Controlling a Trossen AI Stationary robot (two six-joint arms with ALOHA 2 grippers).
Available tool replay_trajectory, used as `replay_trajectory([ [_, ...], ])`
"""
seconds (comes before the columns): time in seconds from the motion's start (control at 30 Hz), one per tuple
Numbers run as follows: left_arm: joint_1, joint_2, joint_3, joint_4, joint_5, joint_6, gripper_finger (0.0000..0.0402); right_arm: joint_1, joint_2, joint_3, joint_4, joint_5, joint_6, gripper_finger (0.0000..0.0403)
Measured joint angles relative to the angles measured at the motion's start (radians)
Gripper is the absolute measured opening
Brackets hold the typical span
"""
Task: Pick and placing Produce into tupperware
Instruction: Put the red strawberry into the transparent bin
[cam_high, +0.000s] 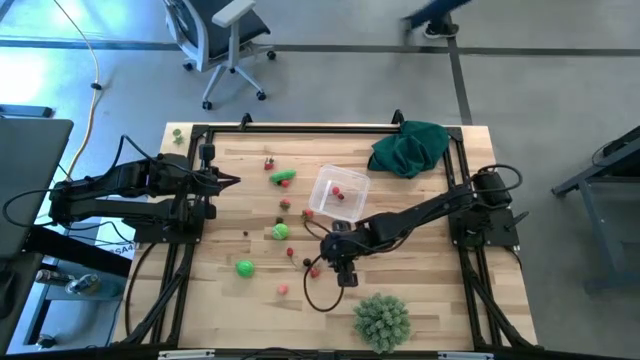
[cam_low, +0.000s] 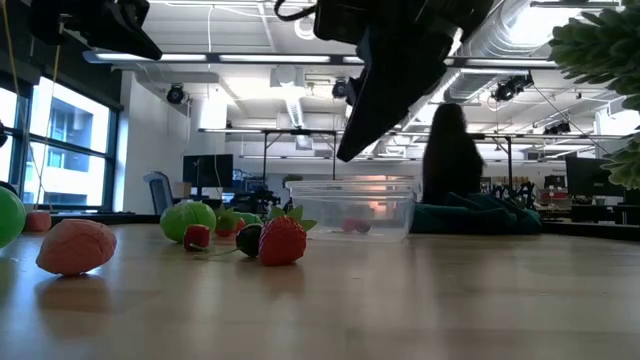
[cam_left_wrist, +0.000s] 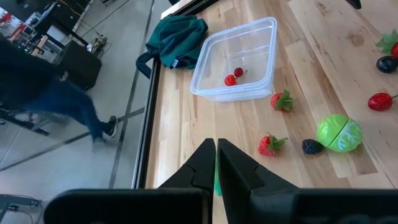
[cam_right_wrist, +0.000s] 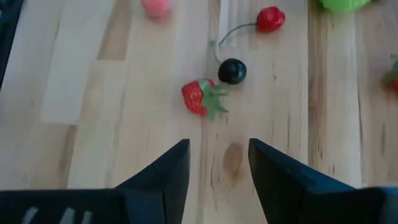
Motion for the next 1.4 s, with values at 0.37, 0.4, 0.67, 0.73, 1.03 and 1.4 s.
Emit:
replay_trajectory([
  [0.37, 0.000, 0.000, 0.000, 0.000, 0.000, 0.000, 0.0010, 0.000, -0.001, 0.000, -0.003, -0.010, 0.297, 0.0156],
  [0.4, 0.000, 0.000, 0.000, 0.000, 0.000, 0.000, 0.0010, 0.000, -0.001, 0.000, -0.003, -0.012, 0.340, 0.0156],
  [0.67, 0.000, 0.000, 0.000, 0.000, 0.000, 0.000, 0.0010, -0.001, -0.001, 0.000, -0.002, -0.023, 0.671, 0.0156],
  [0.73, 0.000, 0.000, 0.000, 0.000, 0.000, 0.000, 0.0010, -0.001, -0.001, 0.000, -0.002, -0.051, 0.710, 0.0156],
  [1.03, 0.000, 0.000, 0.000, 0.000, 0.000, 0.000, 0.0010, -0.014, 0.009, -0.001, 0.094, -0.087, 0.754, 0.0156],
  [1.4, 0.000, 0.000, 0.000, 0.000, 0.000, 0.000, 0.0010, -0.032, 0.128, -0.002, 0.183, -0.160, 0.778, 0.0156],
])
